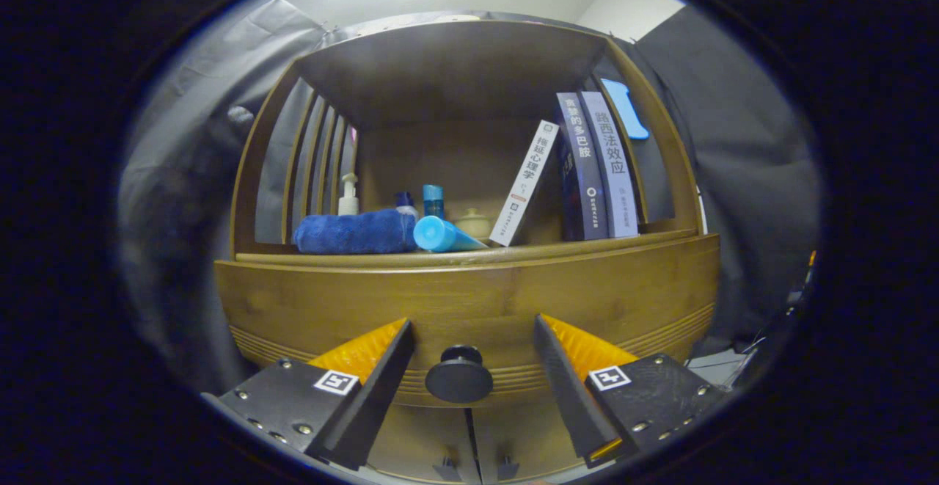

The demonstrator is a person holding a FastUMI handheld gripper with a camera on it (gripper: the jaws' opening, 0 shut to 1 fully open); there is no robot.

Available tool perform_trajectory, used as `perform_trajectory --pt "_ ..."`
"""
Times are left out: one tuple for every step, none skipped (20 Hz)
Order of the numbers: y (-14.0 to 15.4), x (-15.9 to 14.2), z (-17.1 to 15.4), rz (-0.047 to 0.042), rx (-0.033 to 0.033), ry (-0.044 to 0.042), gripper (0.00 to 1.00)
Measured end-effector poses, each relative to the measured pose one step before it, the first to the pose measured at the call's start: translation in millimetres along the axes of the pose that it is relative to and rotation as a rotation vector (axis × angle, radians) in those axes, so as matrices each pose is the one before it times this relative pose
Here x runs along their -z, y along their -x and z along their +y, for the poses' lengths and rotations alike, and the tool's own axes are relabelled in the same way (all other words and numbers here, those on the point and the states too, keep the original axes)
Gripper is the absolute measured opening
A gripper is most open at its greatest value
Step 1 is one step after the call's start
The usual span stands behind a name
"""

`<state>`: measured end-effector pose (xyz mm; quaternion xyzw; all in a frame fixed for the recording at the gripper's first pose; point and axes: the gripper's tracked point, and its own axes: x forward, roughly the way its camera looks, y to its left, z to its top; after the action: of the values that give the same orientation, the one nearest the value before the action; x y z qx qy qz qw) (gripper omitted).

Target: Pull open the drawer, take out the items inside it, and place them on the countertop above the cabinet.

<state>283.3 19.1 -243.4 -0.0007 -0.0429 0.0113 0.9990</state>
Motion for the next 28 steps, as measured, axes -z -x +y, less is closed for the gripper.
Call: perform_trajectory --pt "-2.35 -1.67 0.25 -0.01574 0.00026 -0.00901 0.98" --pt "-0.9 1.69 -0.43 0.00068 0.00144 -0.00586 0.98" --pt "-0.84 0.34 -0.31 -0.00743 0.00159 -0.01005 0.98" --pt "-0.27 0.04 0.58 0.00207 0.00087 -0.00292 0.98" --pt "-0.07 0.29 0.33 0.00167 0.00075 -0.00118 0.98" --pt "-0.01 -0.28 -0.41 0.00539 0.00011 -0.00056 0.98" --pt "-0.57 -0.07 -0.09 0.00988 0.00132 -0.00477 0.98" --pt "-0.07 0.56 0.12 0.00826 0.00075 -0.00392 0.98" --pt "0.14 -0.63 0.54 0.00476 -0.00042 0.0025 0.98" --pt "0.81 0.02 0.51 0.00585 -0.00114 0.0047 0.98" --pt "0.53 0.18 0.92 0.01171 -0.00879 0.01259 0.98" --pt "2.33 0.41 4.78 0.0158 -0.02337 0.00823 0.99" --pt "3.85 -2.02 5.69 0.01377 -0.02259 0.0044 0.99" --pt "9.71 -6.63 4.33 -0.0013 -0.01346 0.00712 0.99" --pt "9.72 -9.66 2.67 -0.00066 -0.00038 0.00765 0.99" --pt "13.22 -9.25 2.41 -0.00082 0.00123 0.00855 0.99" --pt "14.8 -10.82 3.44 -0.00471 -0.00216 0.01234 0.99" --pt "14.54 -12.41 1.9 -0.00613 0.00243 0.02416 0.99" --pt "16.07 -14.14 0.68 -0.00517 0.00573 0.03067 0.99" --pt "15.86 -14.65 0.34 -0.00884 0.00134 0.03575 0.99" --pt "15.23 -19.56 -0.13 -0.02734 0.00053 0.03436 0.99" --pt "13.81 -17.34 -0.79 -0.02367 0.00627 0.02568 0.99" --pt "14.91 -13.8 0.11 -0.01003 0.00176 0.02088 0.99" --pt "13.02 -10.73 0.5 -0.00261 0.0008 0.02479 0.98" --pt "11.59 -9.94 -2.27 0.00616 0.00904 0.02879 0.98" --pt "10.21 -8.21 -2.22 0.00885 0.00336 0.02113 0.99" --pt "9.0 -9.93 2.37 0.00281 -0.01517 0.00921 0.99" --pt "9.19 -9.63 3.32 0.00506 -0.01408 -0.00509 0.98"
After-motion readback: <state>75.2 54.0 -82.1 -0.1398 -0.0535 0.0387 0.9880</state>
